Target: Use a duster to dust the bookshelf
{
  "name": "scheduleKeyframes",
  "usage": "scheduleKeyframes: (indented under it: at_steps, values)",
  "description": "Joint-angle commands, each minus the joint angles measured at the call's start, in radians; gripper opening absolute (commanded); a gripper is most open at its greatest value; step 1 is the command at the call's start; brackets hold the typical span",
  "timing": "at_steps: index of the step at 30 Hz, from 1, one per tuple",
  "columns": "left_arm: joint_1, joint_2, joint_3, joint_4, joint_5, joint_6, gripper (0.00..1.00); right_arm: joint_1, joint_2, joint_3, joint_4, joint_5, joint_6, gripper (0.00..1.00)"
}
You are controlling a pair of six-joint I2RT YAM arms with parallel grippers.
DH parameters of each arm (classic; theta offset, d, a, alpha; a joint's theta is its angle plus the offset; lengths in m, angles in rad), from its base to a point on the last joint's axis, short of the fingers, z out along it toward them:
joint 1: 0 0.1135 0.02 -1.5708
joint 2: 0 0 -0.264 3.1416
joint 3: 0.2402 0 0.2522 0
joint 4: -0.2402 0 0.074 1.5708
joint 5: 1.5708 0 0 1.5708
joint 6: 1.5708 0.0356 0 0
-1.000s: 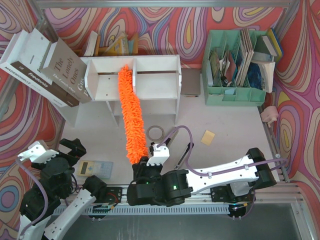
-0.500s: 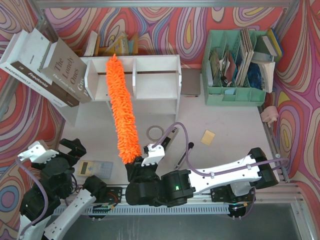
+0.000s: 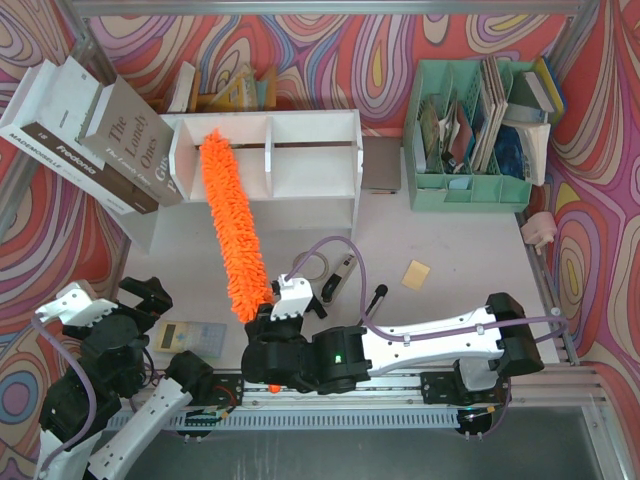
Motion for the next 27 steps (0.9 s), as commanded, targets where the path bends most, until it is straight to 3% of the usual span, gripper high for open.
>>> scheduleKeyframes:
  at_steps: [1,7,16,27]
  values:
    - [-0.005,0.002,-0.01,-0.006,-0.008,-0.002,0.98,0.007,-0.065,-0.002,0.1,0.058,-0.073,0.0]
    - [-0.005,0.006,-0.011,-0.004,-0.008,0.002,0.98,0.011,-0.059,-0.012,0.164,0.044,-0.136,0.0]
    - [-0.005,0.005,-0.012,-0.005,-0.011,-0.001,0.98,0.011,-0.047,-0.022,0.113,0.04,-0.085,0.0]
    - [-0.005,0.014,-0.01,-0.004,-0.011,-0.001,0.98,0.01,-0.102,-0.029,-0.146,0.174,0.168,0.0]
